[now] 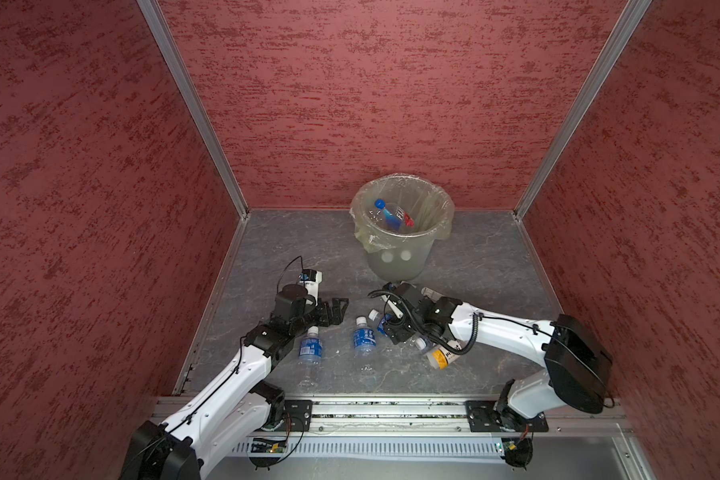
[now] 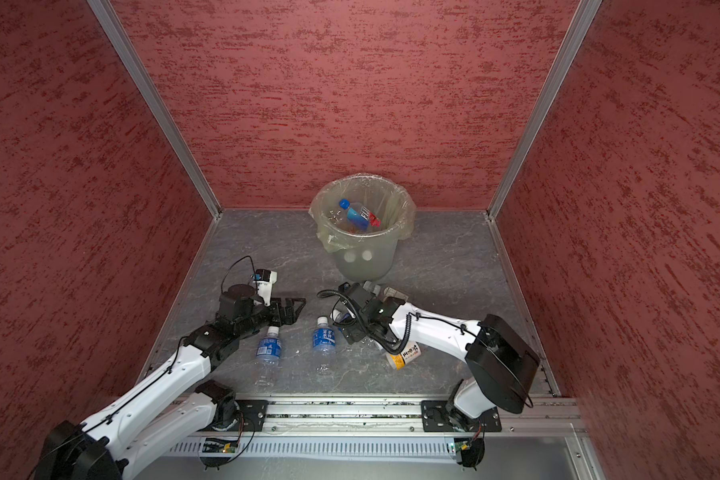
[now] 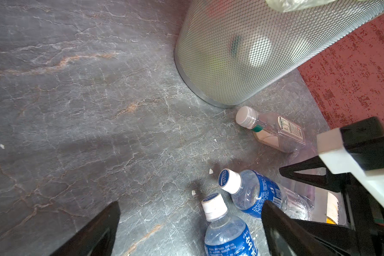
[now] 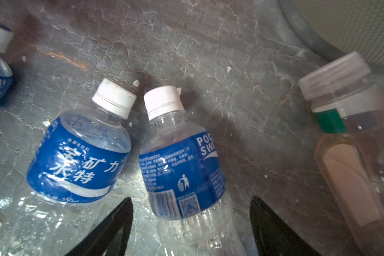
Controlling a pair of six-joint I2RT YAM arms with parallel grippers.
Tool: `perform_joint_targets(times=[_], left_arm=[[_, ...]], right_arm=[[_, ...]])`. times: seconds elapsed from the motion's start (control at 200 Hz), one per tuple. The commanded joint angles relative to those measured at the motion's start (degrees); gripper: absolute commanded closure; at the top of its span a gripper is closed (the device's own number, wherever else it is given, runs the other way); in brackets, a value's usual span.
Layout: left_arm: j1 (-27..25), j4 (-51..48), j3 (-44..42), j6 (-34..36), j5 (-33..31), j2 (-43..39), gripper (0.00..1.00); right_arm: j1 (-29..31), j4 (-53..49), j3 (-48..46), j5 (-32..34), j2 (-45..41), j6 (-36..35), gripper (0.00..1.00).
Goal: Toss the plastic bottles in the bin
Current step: 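Lower the right gripper onto the blue-labelled Pocari Sweat bottle and close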
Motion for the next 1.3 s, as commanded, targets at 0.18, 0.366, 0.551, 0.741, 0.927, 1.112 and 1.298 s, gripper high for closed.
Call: perform_joint_targets(times=[0.18,0.366,0.551,0.741,0.927,1.112,1.298], left_arm=[[0.5,2.96,-2.48,-1.27,1.26,0.23,0.01],[0.6,2.97,-3.04,-1.65,1.34,0.11,0.01],[0.86,2.59,-3.17,-1.64,1.54,-0.25,0.01],[1.04,2.55,-3.25,-1.7,1.61,-0.32,0.01],[1.14,2.03,-2.82,-1.78,2.29,0.37,0.01],[1.14,1.24,-2.74,-1.88,2.37,-0.34,0.01],[1.12,-0.16,-2.23,-2.06,2.54,-1.09,0.01]], right_arm=[[0.68,-2.57,3.78,2.73,3.22,-1.59,0.21],[0.76,-3.63,5.44,2.83,6.27,-2.41,0.26],[0.86,-4.46,6.93,3.26,8.68,-3.24,0.29],[0.9,-4.58,7.86,4.39,10.41,-3.56,0.32],[0.86,-4.45,8.09,4.26,12.2,-3.92,0.3],[0.86,-3.54,7.48,4.66,12.07,-3.78,0.33],[0.86,-1.98,5.98,6.29,7.49,-3.4,0.4]])
